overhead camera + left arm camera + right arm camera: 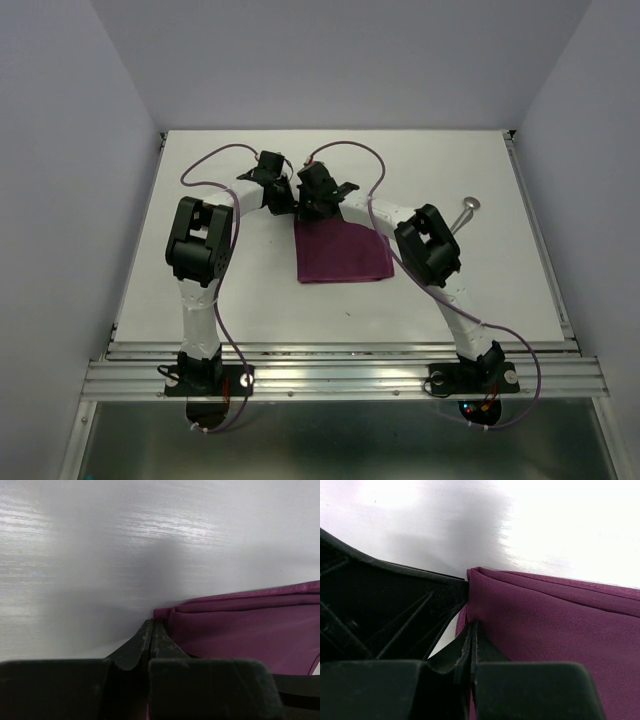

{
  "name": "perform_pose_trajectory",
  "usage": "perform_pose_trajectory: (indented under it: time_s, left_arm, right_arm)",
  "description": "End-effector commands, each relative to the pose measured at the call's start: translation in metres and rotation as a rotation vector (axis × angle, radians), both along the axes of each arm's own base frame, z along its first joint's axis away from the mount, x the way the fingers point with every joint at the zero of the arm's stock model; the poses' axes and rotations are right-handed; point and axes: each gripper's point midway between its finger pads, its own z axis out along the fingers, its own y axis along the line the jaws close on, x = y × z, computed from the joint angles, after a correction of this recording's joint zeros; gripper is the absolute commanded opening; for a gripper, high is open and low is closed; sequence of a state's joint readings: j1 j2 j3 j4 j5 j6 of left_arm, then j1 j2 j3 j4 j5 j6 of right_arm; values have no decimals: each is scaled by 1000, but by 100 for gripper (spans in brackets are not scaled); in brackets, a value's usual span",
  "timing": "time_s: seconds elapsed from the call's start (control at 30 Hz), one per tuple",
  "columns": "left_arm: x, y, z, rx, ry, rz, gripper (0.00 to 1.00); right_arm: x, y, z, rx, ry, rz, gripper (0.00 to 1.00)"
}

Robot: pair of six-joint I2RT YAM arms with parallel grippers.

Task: Fold the napkin into a case and place the utensils inside
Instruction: Smooth out the lower triangle-folded napkin at the center of the board.

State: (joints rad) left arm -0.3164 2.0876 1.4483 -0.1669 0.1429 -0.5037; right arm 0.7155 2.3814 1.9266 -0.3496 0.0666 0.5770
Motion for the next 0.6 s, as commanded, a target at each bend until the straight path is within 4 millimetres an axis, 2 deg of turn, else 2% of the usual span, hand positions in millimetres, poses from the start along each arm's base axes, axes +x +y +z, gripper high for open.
perform_pose_trajectory:
  time_s: [0.0, 0.43, 0.57]
  left_arm:
    - [-11, 5, -18, 23, 59, 0, 5]
    - [-13, 8, -21, 27, 67, 6, 4]
    - [-12, 9, -12, 23, 59, 6, 4]
  right_arm:
    - [3, 15, 53, 96, -80, 18, 1]
    - [-3, 20, 72, 130, -108, 32, 1]
    - [-8, 24, 72, 133, -106, 45, 1]
